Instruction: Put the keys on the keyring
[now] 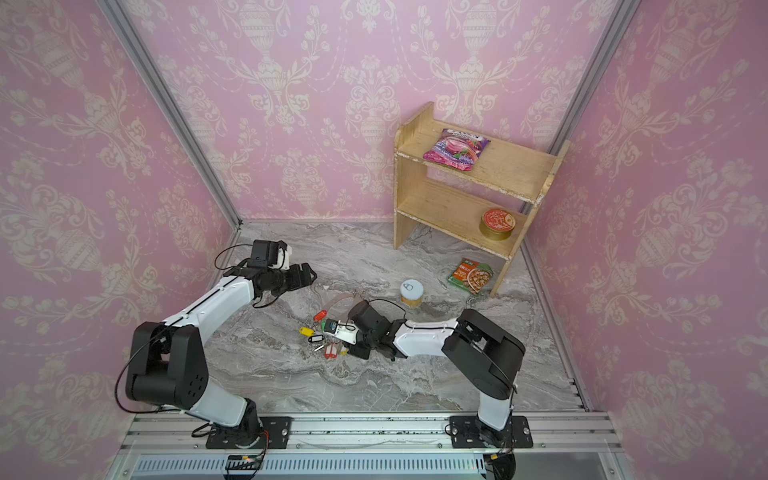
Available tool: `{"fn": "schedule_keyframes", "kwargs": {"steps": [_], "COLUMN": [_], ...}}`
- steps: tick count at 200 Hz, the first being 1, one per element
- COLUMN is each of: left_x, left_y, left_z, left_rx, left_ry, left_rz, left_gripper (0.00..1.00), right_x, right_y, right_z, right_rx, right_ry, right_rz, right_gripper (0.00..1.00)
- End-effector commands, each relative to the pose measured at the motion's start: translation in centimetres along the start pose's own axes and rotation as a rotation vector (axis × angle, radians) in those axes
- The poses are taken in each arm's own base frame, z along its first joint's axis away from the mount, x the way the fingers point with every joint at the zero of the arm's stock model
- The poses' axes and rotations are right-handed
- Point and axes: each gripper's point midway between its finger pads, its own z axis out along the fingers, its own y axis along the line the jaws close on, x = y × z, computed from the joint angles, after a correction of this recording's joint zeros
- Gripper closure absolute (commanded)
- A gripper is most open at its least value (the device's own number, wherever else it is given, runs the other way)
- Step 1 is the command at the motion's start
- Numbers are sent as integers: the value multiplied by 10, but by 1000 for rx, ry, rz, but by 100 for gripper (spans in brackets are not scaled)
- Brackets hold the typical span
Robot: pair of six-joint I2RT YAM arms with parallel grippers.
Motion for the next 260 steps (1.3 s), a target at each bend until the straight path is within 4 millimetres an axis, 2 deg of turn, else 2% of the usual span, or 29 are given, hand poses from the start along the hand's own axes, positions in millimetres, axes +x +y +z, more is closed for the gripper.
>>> {"fn": "schedule_keyframes", "kwargs": {"steps": [1, 152, 260], "left_x": [0, -3, -5], "left_y": [2, 6, 6], "left_z": [-6, -10, -12], "left_rx": [4, -6, -4], "left_ry": [-9, -23, -31], "left_rz": [-7, -6, -7], "left_gripper": [9, 9, 9], "right_x": [-5, 5, 12], "right_y": [-12, -29, -25], "right_z": [3, 18, 22], "right_rx": [34, 75, 69], "right_ry": [0, 67, 107], "right_rz": [-37, -43, -60], "right_gripper": [75, 79, 81]}}
